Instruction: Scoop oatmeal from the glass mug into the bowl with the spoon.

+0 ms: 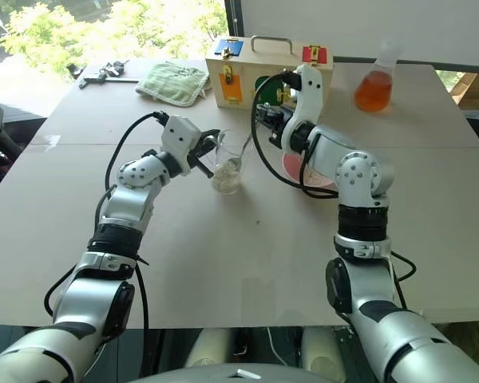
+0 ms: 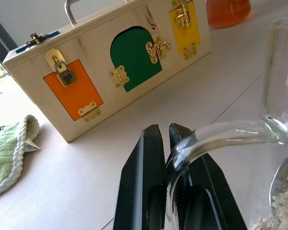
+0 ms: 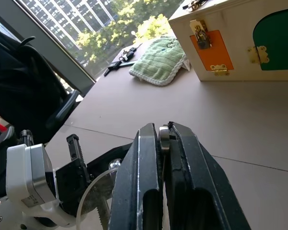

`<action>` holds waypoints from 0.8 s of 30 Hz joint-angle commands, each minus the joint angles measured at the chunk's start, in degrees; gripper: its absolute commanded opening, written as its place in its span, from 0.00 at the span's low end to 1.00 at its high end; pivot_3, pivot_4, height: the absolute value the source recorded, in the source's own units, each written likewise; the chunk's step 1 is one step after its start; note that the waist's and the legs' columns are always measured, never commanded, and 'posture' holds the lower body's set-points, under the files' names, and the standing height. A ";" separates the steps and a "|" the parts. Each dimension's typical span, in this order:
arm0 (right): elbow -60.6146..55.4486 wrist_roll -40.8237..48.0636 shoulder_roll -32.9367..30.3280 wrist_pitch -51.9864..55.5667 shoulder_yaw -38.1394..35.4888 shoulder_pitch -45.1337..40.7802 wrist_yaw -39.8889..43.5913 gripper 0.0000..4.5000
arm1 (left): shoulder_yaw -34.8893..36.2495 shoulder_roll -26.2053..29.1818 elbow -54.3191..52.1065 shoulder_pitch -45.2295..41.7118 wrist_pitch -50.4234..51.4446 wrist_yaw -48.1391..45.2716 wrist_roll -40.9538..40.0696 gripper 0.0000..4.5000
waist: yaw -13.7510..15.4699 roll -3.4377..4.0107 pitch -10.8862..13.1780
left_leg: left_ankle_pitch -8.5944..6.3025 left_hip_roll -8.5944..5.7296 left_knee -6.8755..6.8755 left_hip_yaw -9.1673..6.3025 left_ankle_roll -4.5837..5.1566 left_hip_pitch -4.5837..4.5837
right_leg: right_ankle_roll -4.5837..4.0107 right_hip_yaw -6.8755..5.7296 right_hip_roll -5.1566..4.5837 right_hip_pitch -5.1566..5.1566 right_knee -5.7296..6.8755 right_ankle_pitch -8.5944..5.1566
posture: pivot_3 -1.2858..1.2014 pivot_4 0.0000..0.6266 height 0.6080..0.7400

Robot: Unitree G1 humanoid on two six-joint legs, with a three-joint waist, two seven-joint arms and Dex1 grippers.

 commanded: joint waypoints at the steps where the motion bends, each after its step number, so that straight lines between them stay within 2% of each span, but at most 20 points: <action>1: -1.67 -0.23 -0.98 -1.63 -0.09 -1.46 0.47 0.00 | 0.35 -0.20 -0.65 0.18 -1.11 0.18 -0.15 0.01 | 0.00 0.00 0.00 | 0.00 0.00 0.00 0.00 0.00 0.00 | 0.00 0.00 0.00 0.00 0.00 0.00 | 0.52 0.24 1.00; 4: -1.52 -0.90 -1.37 -1.72 0.71 -1.02 0.48 0.00 | 0.26 -0.17 -0.61 0.22 -1.13 0.15 -0.17 0.01 | -0.01 0.00 0.00 | 0.00 0.00 0.00 0.00 0.00 0.00 | 0.00 0.00 0.00 0.00 0.00 0.00 | 0.52 0.24 1.00; 6: -0.90 0.89 0.26 -0.90 -1.66 -1.08 -1.58 0.00 | 0.25 -0.19 -0.58 0.18 -1.10 0.17 -0.19 0.01 | -0.01 0.00 -0.01 | 0.00 0.00 0.00 0.00 0.00 0.00 | 0.00 0.00 0.00 0.00 0.01 0.00 | 0.52 0.24 1.00; 7: -1.44 -1.00 -1.41 -1.83 0.70 -0.82 0.15 0.00 | 0.24 -0.18 -0.60 0.18 -1.09 0.18 -0.17 0.01 | 0.00 0.00 -0.01 | 0.00 0.00 0.00 -0.01 0.00 0.01 | 0.00 0.00 0.00 0.00 0.02 0.00 | 0.52 0.24 1.00; 9: -0.78 1.43 0.33 -0.76 -1.88 -1.15 -1.59 0.00 | 0.25 -0.18 -0.53 0.13 -1.10 0.20 -0.17 0.01 | 0.01 -0.01 -0.01 | 0.00 0.00 0.01 -0.01 0.00 0.00 | 0.00 0.00 0.00 0.00 0.02 0.00 | 0.52 0.24 1.00; 11: -0.88 -0.28 -1.24 -1.77 -0.17 -1.39 -0.11 0.00 | 0.24 -0.16 -0.50 0.15 -1.14 0.19 -0.14 0.01 | 0.02 -0.01 -0.01 | 0.00 0.00 0.02 -0.01 0.00 0.01 | 0.00 0.00 0.00 0.01 0.02 0.00 | 0.52 0.24 1.00; 13: 0.58 3.49 1.24 -1.11 -4.61 -2.64 -3.22 0.00 | 0.26 -0.16 -0.53 0.19 -1.12 0.21 -0.16 0.01 | -0.01 -0.01 -0.01 | 0.00 0.00 0.03 0.00 0.00 0.01 | 0.00 0.00 0.00 0.01 0.03 0.00 | 0.52 0.24 1.00; 24: 3.05 12.36 5.37 3.37 -14.23 -2.78 -15.67 0.00 | 0.72 -0.36 -1.40 0.50 -1.03 0.59 -0.67 0.01 | -0.01 0.00 -0.02 | 0.02 0.00 0.03 -0.01 -0.02 0.03 | 0.00 0.00 0.00 0.01 0.07 0.00 | 0.52 0.24 1.00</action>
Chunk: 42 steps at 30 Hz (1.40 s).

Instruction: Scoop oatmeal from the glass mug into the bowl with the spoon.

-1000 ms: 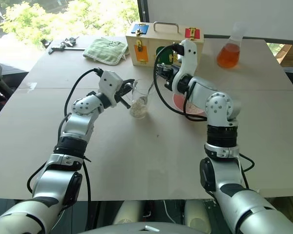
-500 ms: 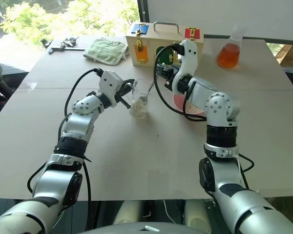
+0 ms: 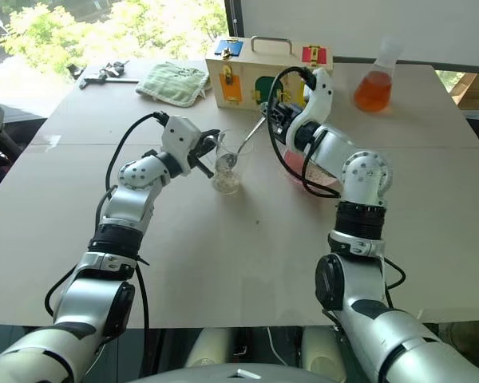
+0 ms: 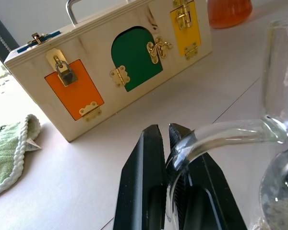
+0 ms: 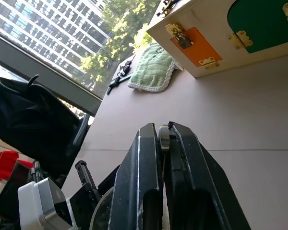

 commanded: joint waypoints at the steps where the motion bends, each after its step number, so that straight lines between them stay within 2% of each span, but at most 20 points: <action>1: -0.73 3.78 0.64 1.35 -3.09 -0.87 -4.57 0.00 | 0.83 -0.30 -1.50 0.40 -1.04 0.19 -0.72 0.01 | -0.01 0.01 -0.01 | 0.00 0.00 0.00 0.00 0.00 0.01 | 0.00 0.00 0.00 0.00 0.00 0.00 | 0.52 0.24 1.00; 11: -0.75 9.56 0.35 -0.50 -6.55 -0.53 -11.25 0.00 | 2.41 -0.71 -1.22 1.71 -3.35 2.08 -1.51 0.01 | -0.16 0.01 -0.02 | 0.01 0.01 0.00 0.05 -0.01 0.09 | 0.00 0.11 0.00 0.00 0.12 0.00 | 0.52 0.24 1.00; 19: 0.22 18.19 0.90 -3.57 -10.54 -0.05 -18.32 0.00 | 4.98 -2.38 0.56 2.03 -6.96 5.65 -2.39 0.01 | -0.02 0.00 -0.02 | 0.01 0.02 0.01 0.05 0.00 0.08 | 0.00 0.12 -0.01 0.00 0.16 0.00 | 0.52 0.24 1.00; 25: 1.37 23.84 1.30 -6.85 -10.94 -0.12 -22.94 0.00 | 5.45 -3.74 1.85 0.76 -9.42 5.56 -3.26 0.01 | -0.08 0.01 -0.01 | 0.01 0.02 0.02 0.05 0.00 0.08 | 0.00 0.13 -0.01 -0.01 0.20 0.00 | 0.52 0.24 1.00; 35: 1.06 26.40 -1.08 -8.49 -7.12 1.50 -23.10 0.00 | 5.85 -4.52 3.52 -0.16 -11.11 5.81 -3.69 0.01 | -0.12 0.01 -0.01 | 0.01 0.02 0.02 0.05 0.00 0.05 | 0.00 0.13 -0.01 -0.02 0.15 0.00 | 0.52 0.24 1.00; 42: 0.45 24.93 -4.69 -9.19 -4.32 1.76 -20.05 0.00 | 6.99 -6.00 4.87 -0.65 -12.59 6.71 -5.29 0.01 | -0.13 0.01 -0.01 | 0.01 0.03 0.02 0.06 0.00 0.02 | 0.00 0.13 -0.01 -0.03 0.12 0.00 | 0.52 0.24 1.00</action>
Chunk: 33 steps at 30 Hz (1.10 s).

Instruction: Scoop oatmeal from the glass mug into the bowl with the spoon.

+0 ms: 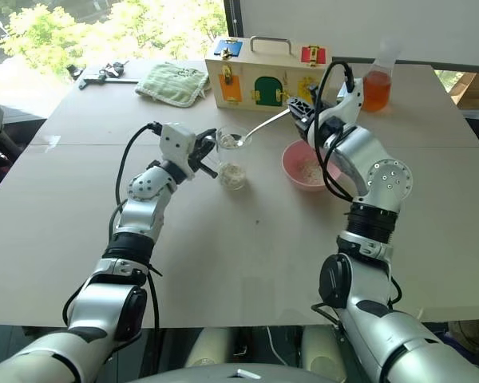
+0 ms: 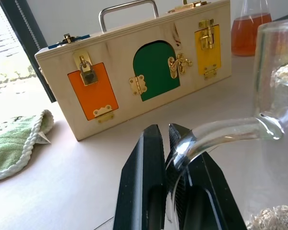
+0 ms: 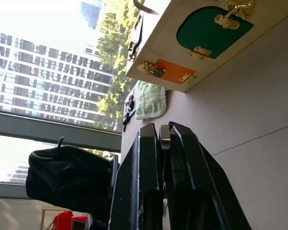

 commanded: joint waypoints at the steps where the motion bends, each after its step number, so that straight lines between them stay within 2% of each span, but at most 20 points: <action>1: -1.90 -0.32 -2.41 -1.43 0.80 0.13 0.83 0.00 | 2.89 -0.76 -0.98 -2.22 -4.12 1.35 -2.55 0.01 | -0.03 0.00 0.00 | 0.00 0.01 0.00 -0.01 0.00 0.00 | 0.00 -0.01 0.00 0.00 -0.01 0.00 | 0.52 0.24 1.00; 10: -1.33 1.03 -7.38 -3.15 -0.01 -0.82 0.11 0.00 | 2.05 -3.74 3.89 -3.91 -9.25 4.44 -0.45 0.01 | 0.09 0.00 0.00 | 0.00 0.00 0.00 -0.01 0.00 -0.02 | 0.00 -0.02 0.00 0.00 -0.02 0.00 | 0.52 0.24 1.00; 20: -3.29 3.79 -8.74 -4.87 0.54 0.22 -2.08 0.00 | 1.24 -6.04 7.96 -6.18 -12.89 6.85 0.52 0.01 | 0.17 -0.01 0.00 | 0.00 0.01 -0.01 0.00 0.00 -0.02 | 0.00 -0.03 -0.01 0.00 -0.04 0.00 | 0.52 0.24 1.00; 27: -5.42 9.52 -9.88 -6.38 -1.43 1.35 -4.86 0.00 | 1.16 -6.79 12.29 -8.78 -14.84 7.85 0.94 0.01 | 0.18 -0.01 0.00 | 0.00 0.00 -0.01 -0.01 0.00 -0.04 | 0.00 -0.05 -0.01 0.00 -0.08 0.00 | 0.52 0.24 1.00; 33: -7.82 15.45 -13.50 -7.12 -2.73 4.86 -6.50 0.00 | 1.32 -6.38 14.38 -9.29 -16.06 7.61 0.79 0.01 | 0.22 -0.01 0.00 | 0.00 0.01 -0.04 -0.01 0.00 -0.06 | 0.01 -0.07 -0.01 0.01 -0.16 0.00 | 0.52 0.24 1.00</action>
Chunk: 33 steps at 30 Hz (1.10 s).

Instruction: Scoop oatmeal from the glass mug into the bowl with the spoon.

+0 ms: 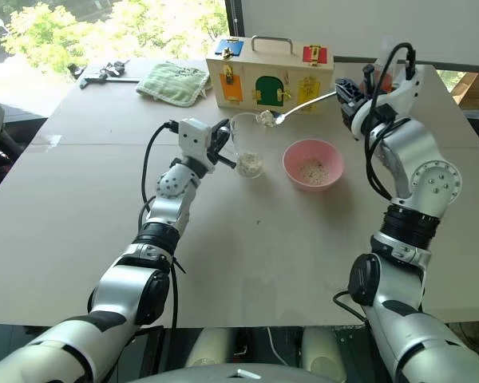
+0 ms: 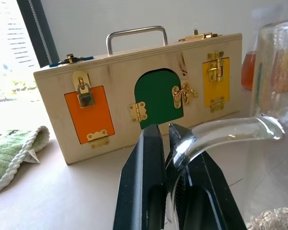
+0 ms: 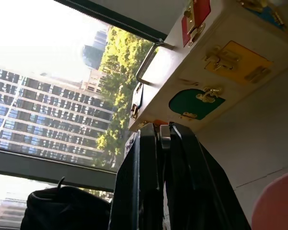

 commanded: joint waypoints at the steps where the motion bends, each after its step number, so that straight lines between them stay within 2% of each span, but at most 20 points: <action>1: -3.56 4.13 -2.65 -0.61 -0.85 1.14 -0.51 0.00 | 1.07 0.36 -0.74 -2.02 -2.94 0.28 -0.46 0.01 | -0.03 0.00 0.00 | 0.00 0.00 -0.01 0.01 0.00 0.00 | 0.00 0.00 0.00 0.00 0.00 0.00 | 0.52 0.24 1.00; 11: -4.09 4.58 -7.77 -1.90 -1.04 8.29 0.30 0.00 | 0.90 0.66 0.73 -2.43 -3.88 0.26 -0.26 0.01 | 0.02 0.00 0.00 | 0.00 0.00 -0.02 0.01 0.00 0.01 | 0.00 0.01 0.00 0.00 -0.02 0.00 | 0.52 0.24 1.00; 15: -3.63 0.89 -9.67 -1.45 0.95 10.05 3.22 0.00 | 0.87 0.79 0.87 -2.30 -4.05 0.17 -0.28 0.01 | 0.02 0.00 0.00 | 0.00 0.00 -0.02 0.02 0.00 0.01 | 0.00 0.01 0.00 0.00 -0.02 0.00 | 0.52 0.24 1.00; 19: -4.32 -9.02 -14.58 0.32 7.03 11.58 9.28 0.00 | 0.91 0.97 0.63 -1.89 -4.07 0.07 -0.35 0.01 | 0.03 0.00 0.00 | 0.00 -0.01 -0.02 0.02 0.00 0.01 | 0.00 0.02 0.00 0.00 -0.02 0.00 | 0.52 0.24 1.00; 23: -5.59 -19.45 -18.46 -0.54 13.35 8.91 16.32 0.00 | 0.79 0.95 0.33 -1.39 -4.06 0.05 -0.36 0.01 | 0.01 0.00 0.00 | 0.00 -0.01 -0.02 0.02 0.01 0.01 | 0.00 0.02 0.00 0.00 -0.03 0.00 | 0.52 0.24 1.00; 28: -8.56 -28.35 -21.35 -0.71 18.82 4.78 23.75 0.00 | 0.58 0.93 -0.24 -0.76 -4.21 -0.10 -0.27 0.01 | 0.00 0.00 0.00 | 0.00 -0.01 -0.02 0.00 0.00 0.01 | 0.00 0.01 0.01 -0.01 -0.03 0.00 | 0.52 0.24 1.00; 33: -14.47 -39.44 -27.30 -1.65 28.22 1.56 37.23 0.00 | 0.65 1.15 -0.54 -0.31 -4.23 -0.01 -0.26 0.01 | 0.15 0.00 0.00 | 0.00 -0.01 -0.02 -0.02 0.01 -0.02 | 0.01 -0.03 0.01 -0.01 -0.09 0.00 | 0.52 0.24 1.00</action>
